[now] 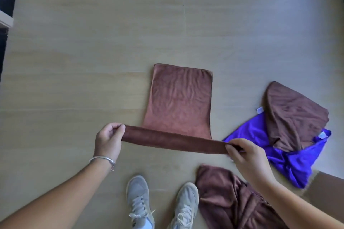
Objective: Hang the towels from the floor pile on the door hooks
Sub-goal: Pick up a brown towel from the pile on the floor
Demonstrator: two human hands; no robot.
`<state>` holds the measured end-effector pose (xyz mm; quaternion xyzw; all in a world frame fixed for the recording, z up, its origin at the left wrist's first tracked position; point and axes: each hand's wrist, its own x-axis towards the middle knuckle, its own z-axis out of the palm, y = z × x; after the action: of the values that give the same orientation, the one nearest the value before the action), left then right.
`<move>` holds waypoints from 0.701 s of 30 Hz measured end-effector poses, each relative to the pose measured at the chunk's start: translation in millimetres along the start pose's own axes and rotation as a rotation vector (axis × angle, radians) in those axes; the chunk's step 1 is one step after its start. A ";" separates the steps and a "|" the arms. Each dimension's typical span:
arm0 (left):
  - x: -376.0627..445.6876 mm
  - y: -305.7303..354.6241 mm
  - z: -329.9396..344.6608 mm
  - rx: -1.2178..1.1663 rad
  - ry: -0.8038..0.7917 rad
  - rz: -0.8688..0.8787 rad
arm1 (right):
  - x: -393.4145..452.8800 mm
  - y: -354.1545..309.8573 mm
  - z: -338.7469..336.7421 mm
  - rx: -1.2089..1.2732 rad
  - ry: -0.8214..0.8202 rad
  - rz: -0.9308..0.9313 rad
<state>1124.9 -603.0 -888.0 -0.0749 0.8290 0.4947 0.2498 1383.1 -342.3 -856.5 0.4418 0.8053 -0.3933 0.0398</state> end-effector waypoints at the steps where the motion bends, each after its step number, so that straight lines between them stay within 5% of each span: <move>1: 10.3 -8.2 6.4 0.001 0.002 0.003 | 7.4 4.6 9.7 -0.003 0.011 0.002; 17: 295.1 -32.9 188.6 0.111 0.075 0.384 | 319.3 69.8 115.1 0.164 0.440 0.029; 21: 330.9 -52.6 225.5 0.241 0.115 0.441 | 370.5 84.6 146.0 0.113 0.427 0.017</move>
<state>935.2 -395.2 -1177.7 0.1097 0.8911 0.4299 0.0954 1179.9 -162.5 -1159.9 0.5235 0.7683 -0.3349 -0.1533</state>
